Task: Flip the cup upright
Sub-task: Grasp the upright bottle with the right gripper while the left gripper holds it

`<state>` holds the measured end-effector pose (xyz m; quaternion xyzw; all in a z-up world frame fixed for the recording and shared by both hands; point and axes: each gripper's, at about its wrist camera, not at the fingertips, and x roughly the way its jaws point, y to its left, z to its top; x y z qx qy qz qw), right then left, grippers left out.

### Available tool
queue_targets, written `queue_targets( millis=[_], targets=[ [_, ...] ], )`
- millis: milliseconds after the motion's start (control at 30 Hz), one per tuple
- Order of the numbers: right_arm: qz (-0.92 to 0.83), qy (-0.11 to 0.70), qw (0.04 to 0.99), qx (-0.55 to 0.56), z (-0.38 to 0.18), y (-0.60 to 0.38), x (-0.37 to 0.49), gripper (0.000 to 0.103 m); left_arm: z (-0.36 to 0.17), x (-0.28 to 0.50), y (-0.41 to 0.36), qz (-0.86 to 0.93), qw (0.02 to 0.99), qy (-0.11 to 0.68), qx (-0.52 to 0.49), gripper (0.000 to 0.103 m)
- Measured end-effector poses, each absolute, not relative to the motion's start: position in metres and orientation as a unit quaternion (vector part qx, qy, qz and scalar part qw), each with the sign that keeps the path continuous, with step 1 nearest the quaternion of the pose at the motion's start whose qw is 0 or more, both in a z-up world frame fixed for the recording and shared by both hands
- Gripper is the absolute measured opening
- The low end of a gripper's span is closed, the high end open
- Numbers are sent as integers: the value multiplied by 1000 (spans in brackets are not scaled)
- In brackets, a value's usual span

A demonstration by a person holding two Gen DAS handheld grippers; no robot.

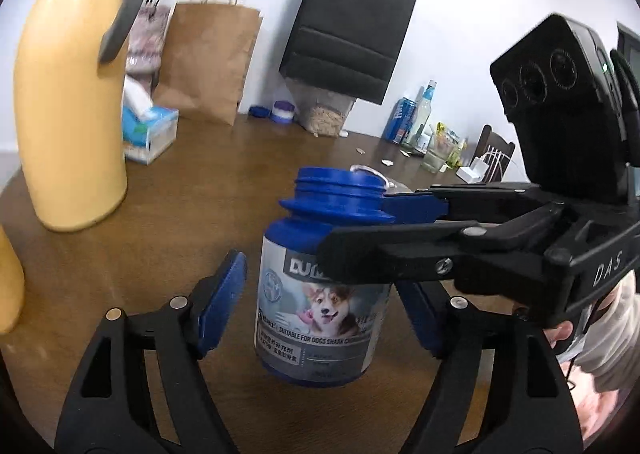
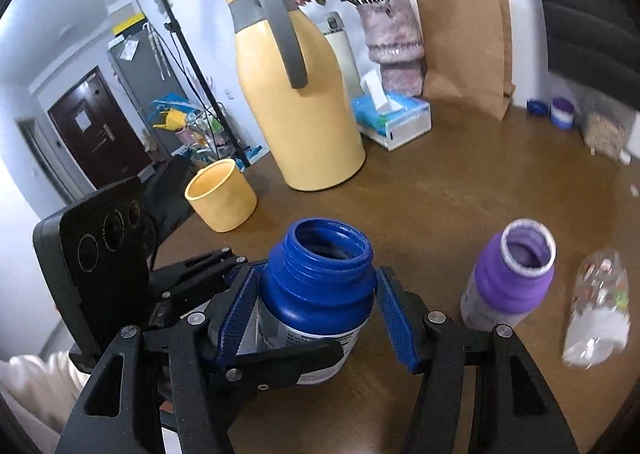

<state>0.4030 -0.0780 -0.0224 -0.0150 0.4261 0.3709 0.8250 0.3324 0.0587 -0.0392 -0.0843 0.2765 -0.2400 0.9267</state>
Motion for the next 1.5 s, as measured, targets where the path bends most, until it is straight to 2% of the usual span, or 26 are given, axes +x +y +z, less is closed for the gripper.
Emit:
queue_targets(
  millis=[200, 533, 767, 1033, 1333, 1500],
  targets=[
    [375, 400, 835, -42, -11, -81, 407, 65, -25, 339, 49, -251, 932, 258, -43, 61],
    [392, 381, 834, -78, -1, -75, 443, 67, -24, 366, 56, -207, 945, 242, -71, 61],
    [407, 333, 847, -86, 12, -53, 494, 76, -11, 403, 68, -153, 962, 215, -74, 61],
    [413, 345, 841, -48, -21, -44, 524, 76, -35, 427, 68, -123, 962, 227, -83, 61],
    [403, 342, 846, -62, -30, -57, 476, 77, -39, 393, 52, -146, 960, 232, -60, 61],
    [404, 385, 828, -55, -62, -62, 467, 77, -57, 392, 47, -150, 950, 265, -77, 60]
  ],
)
